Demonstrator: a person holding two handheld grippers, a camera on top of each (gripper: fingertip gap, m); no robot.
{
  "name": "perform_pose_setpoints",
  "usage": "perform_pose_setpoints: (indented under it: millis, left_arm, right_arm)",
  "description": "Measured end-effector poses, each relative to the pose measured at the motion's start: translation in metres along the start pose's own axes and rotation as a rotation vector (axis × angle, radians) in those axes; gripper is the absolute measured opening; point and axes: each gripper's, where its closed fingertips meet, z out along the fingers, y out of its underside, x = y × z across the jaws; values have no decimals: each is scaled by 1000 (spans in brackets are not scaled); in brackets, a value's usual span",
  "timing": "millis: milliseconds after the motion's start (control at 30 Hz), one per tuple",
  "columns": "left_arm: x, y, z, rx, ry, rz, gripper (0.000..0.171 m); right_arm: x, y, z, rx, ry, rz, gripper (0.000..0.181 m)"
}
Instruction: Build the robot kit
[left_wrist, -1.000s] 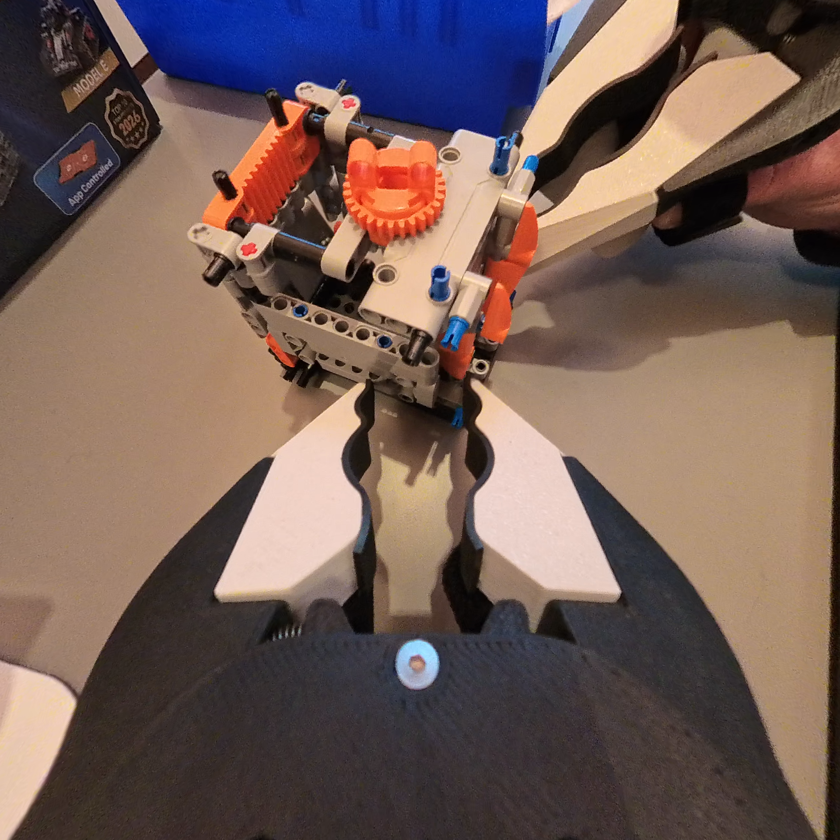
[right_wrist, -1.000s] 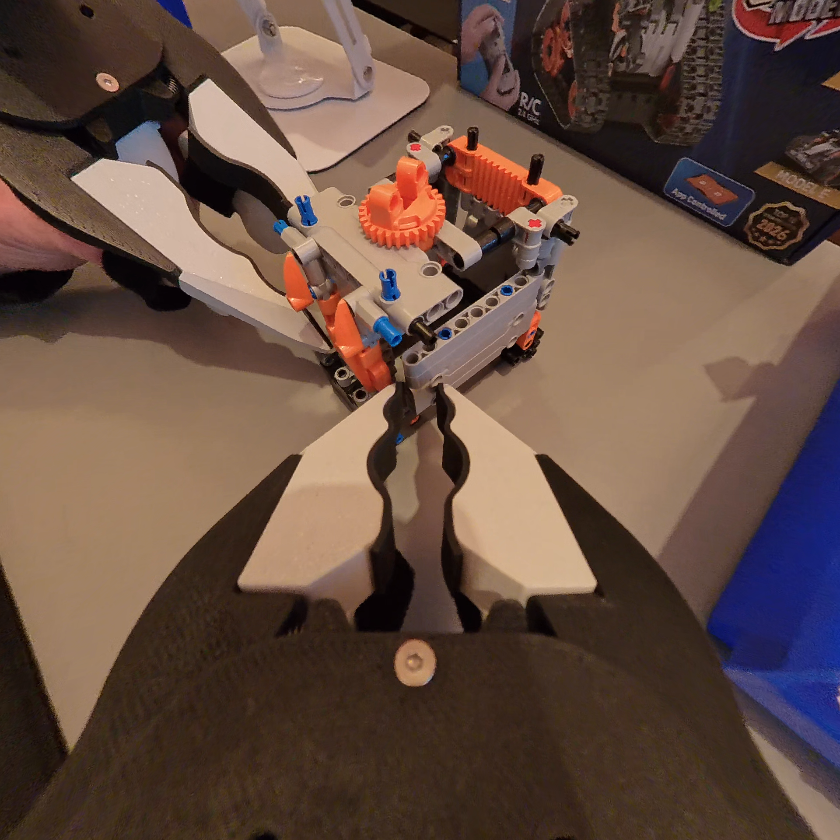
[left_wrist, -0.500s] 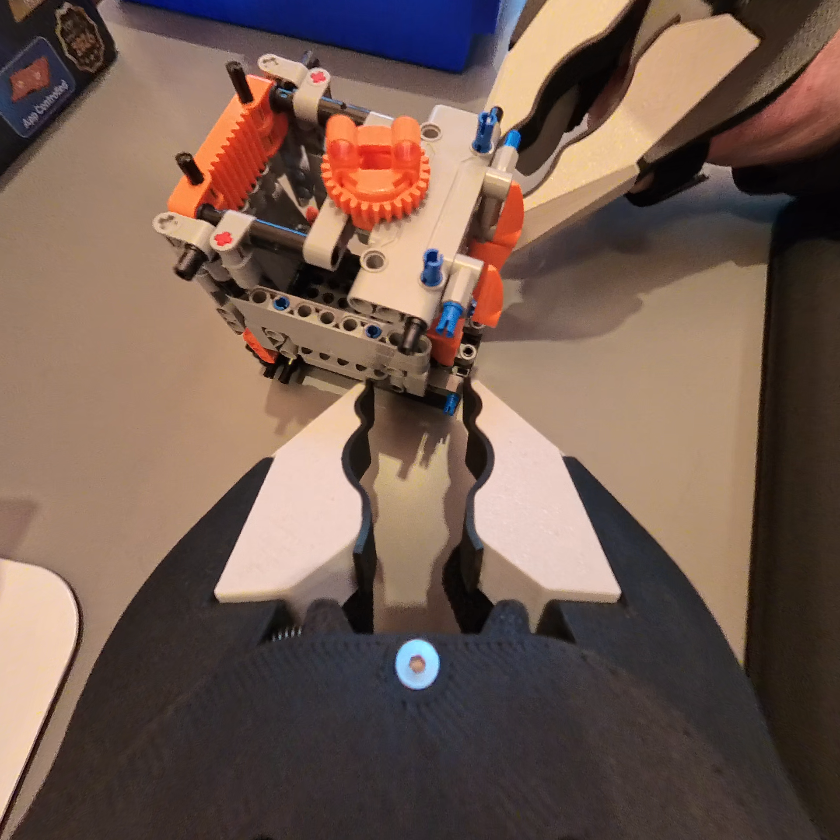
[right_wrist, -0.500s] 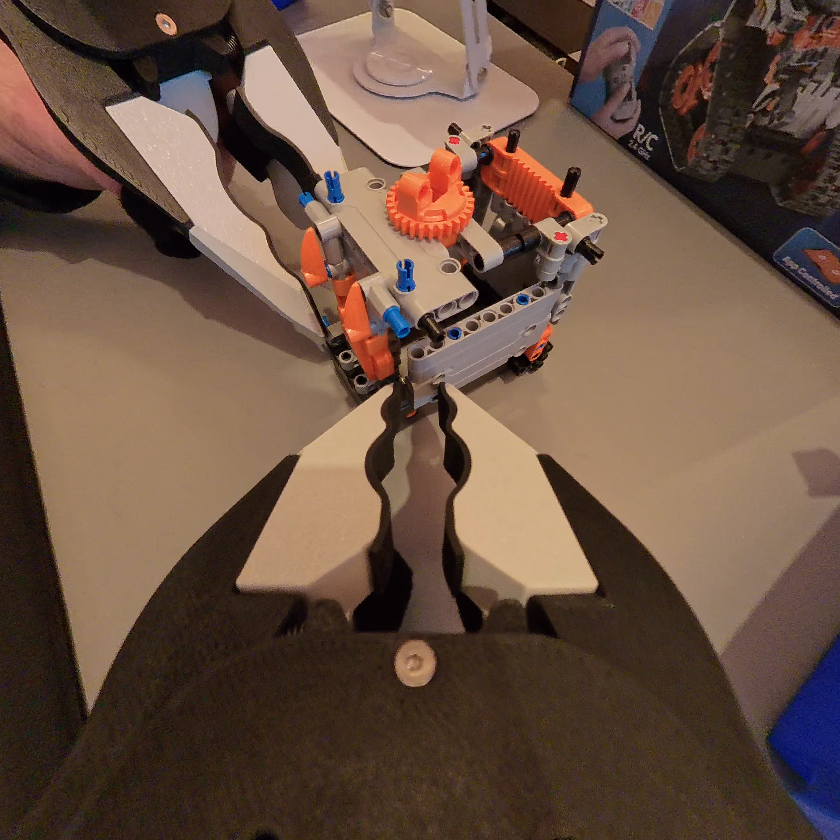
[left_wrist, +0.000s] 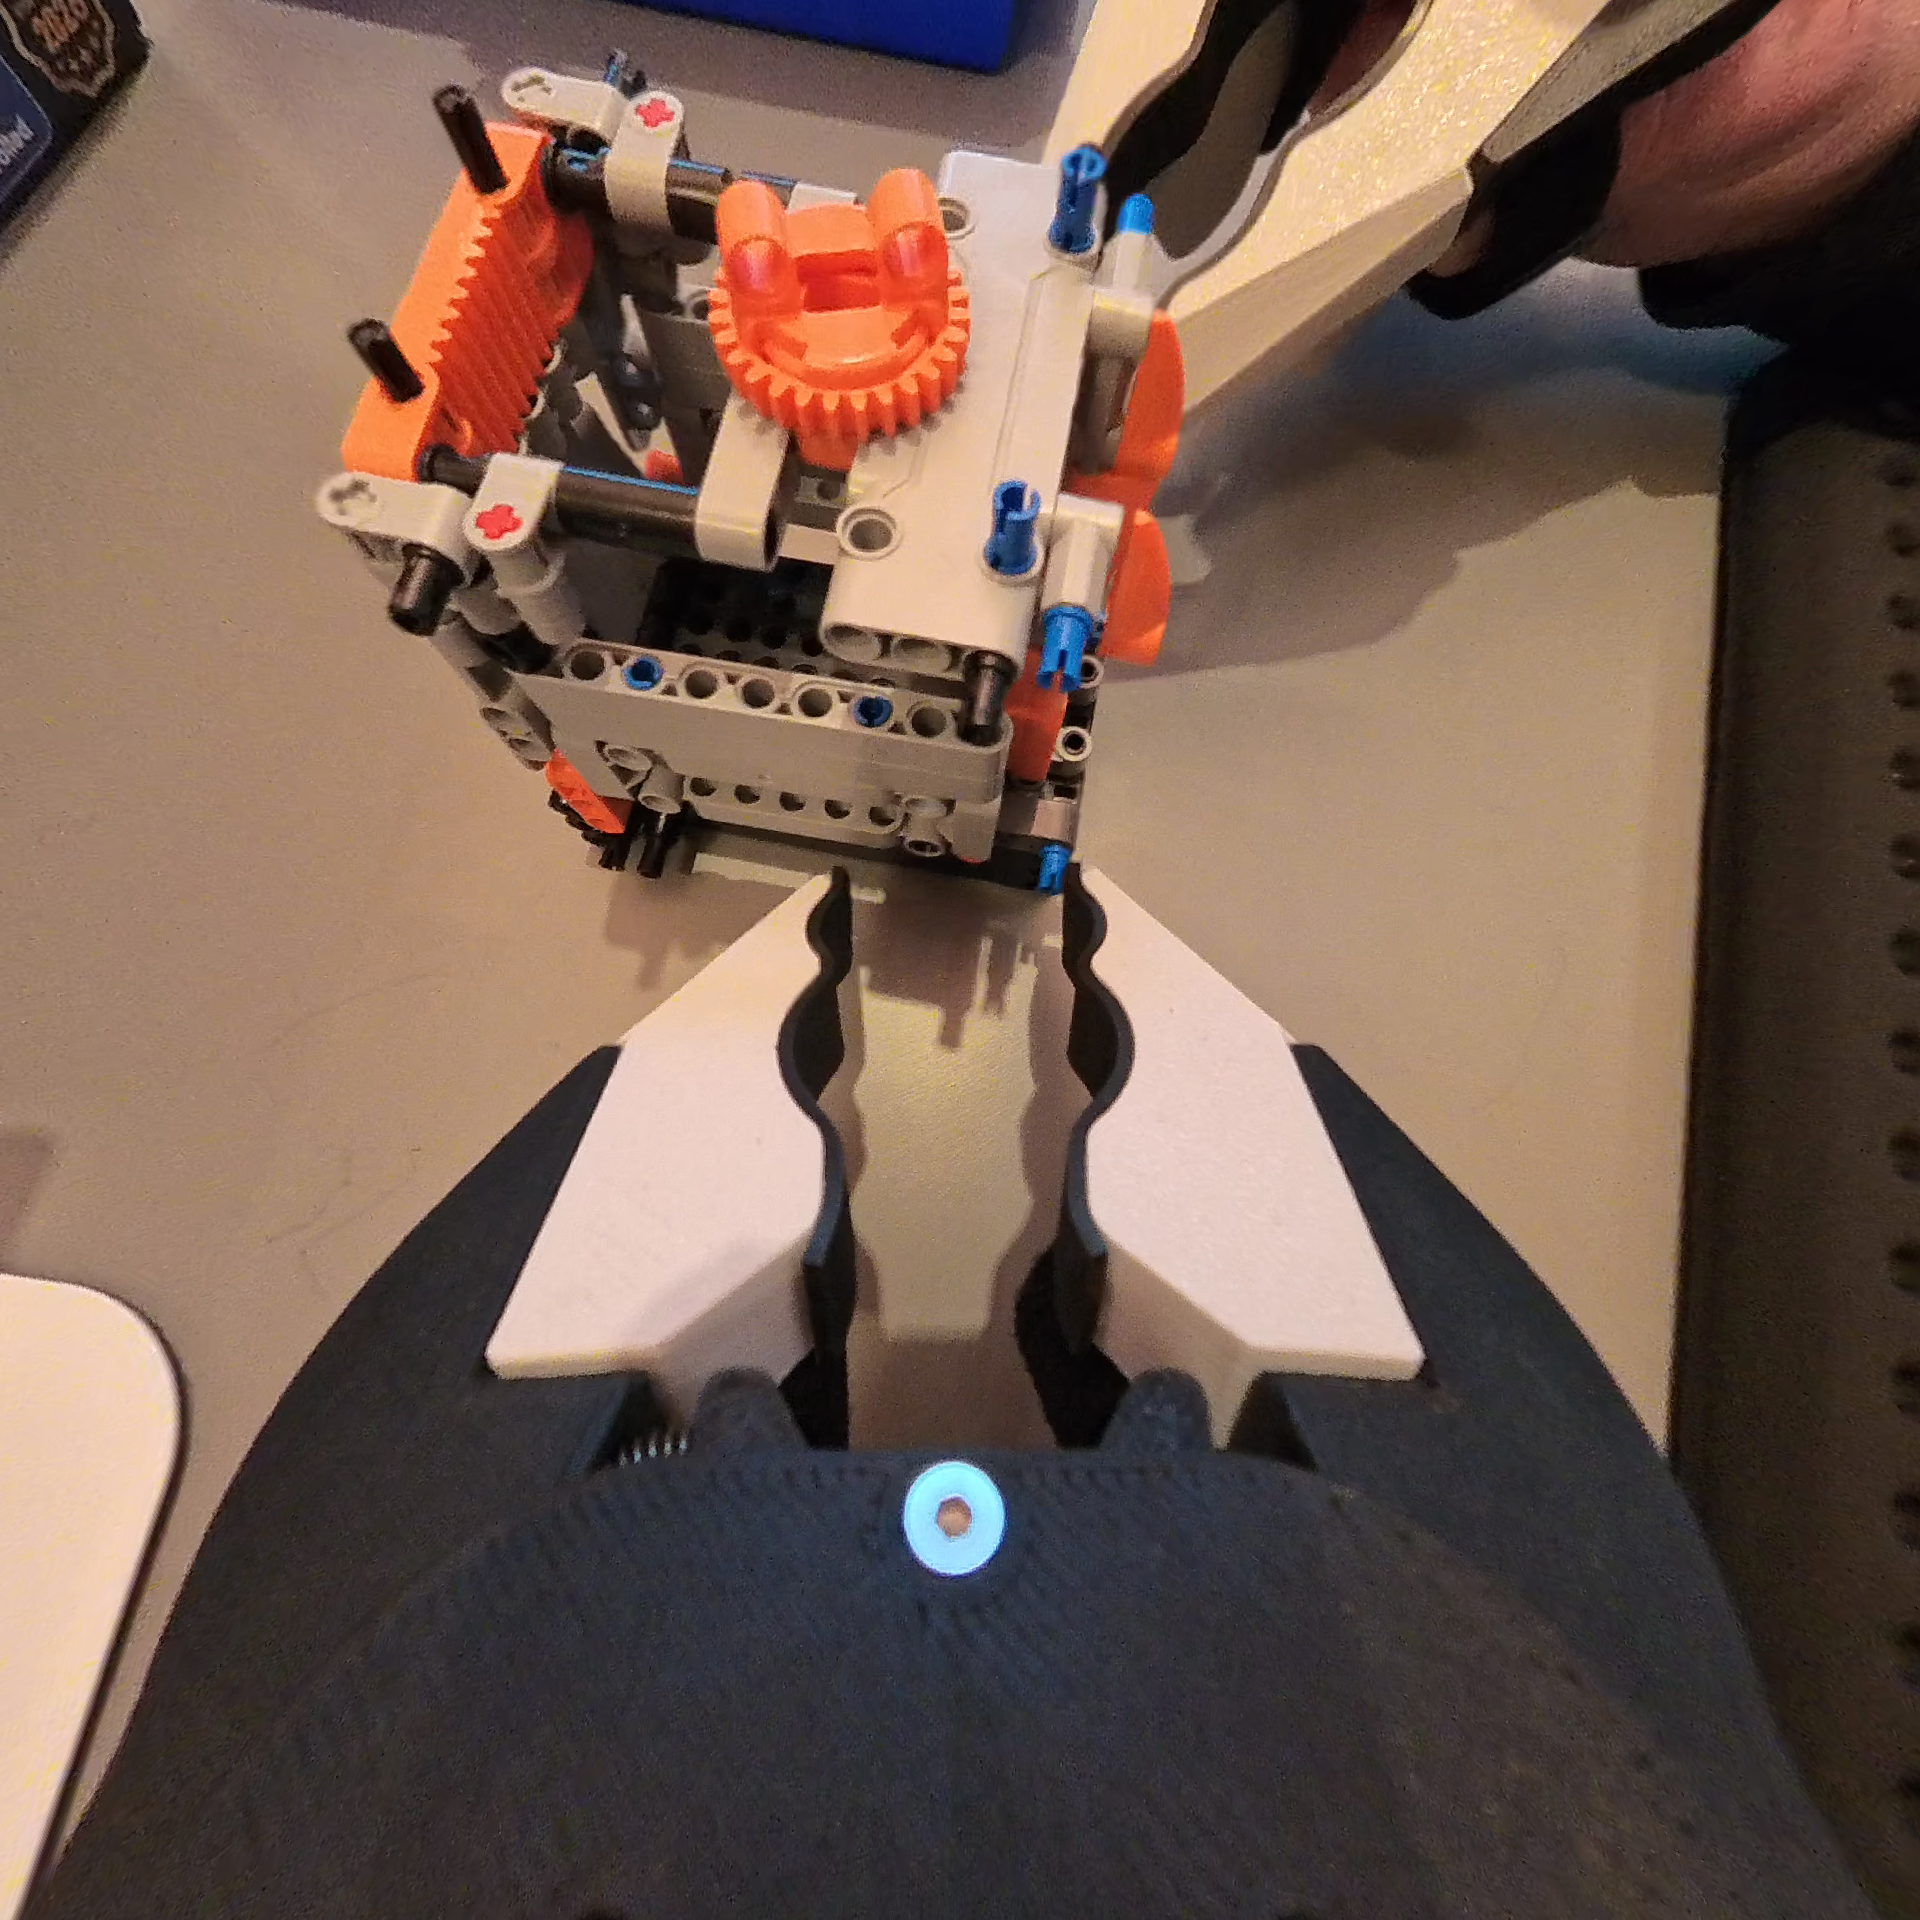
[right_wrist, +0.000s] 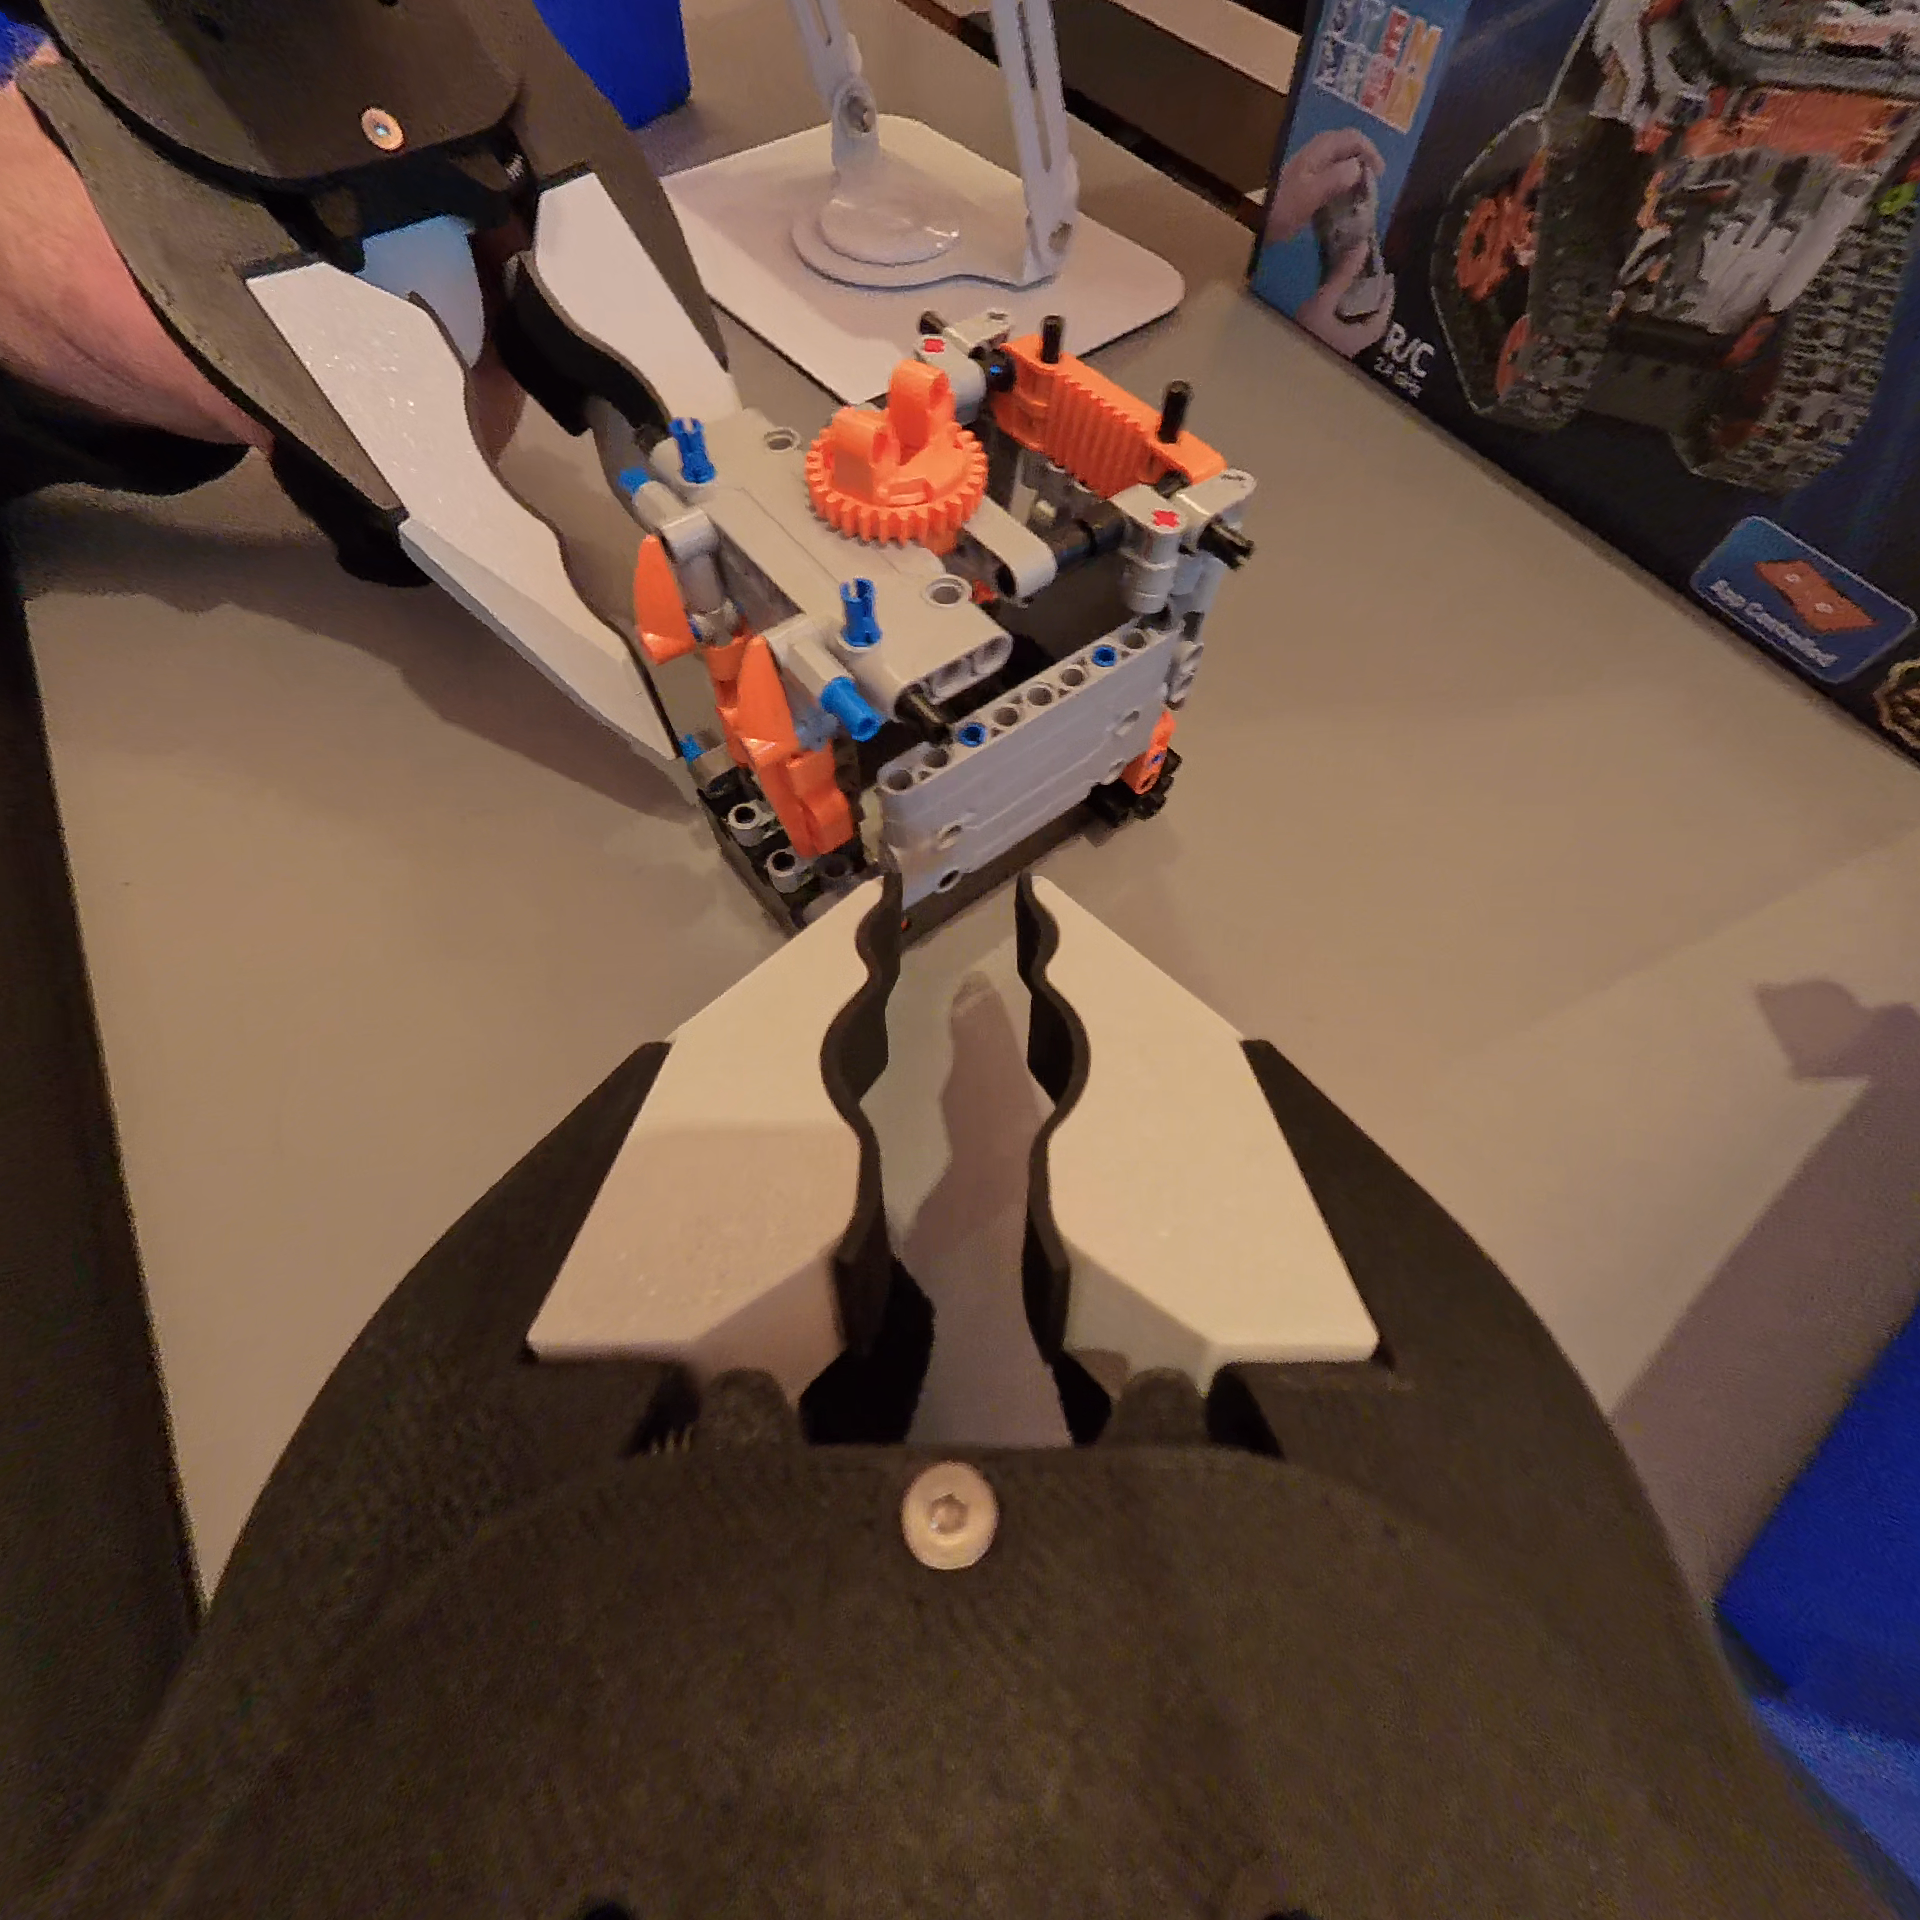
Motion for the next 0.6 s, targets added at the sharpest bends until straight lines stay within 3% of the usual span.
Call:
perform_pose_setpoints:
  millis: [233,600]
  left_arm:
    - [-2,4,0,-17,48,19,43]
    - [-11,0,-14,-15,-13,66,42]
  right_arm:
    - [9,5,-3,-15,38,19,20]
    - [12,-12,-16,32,87,0,18]
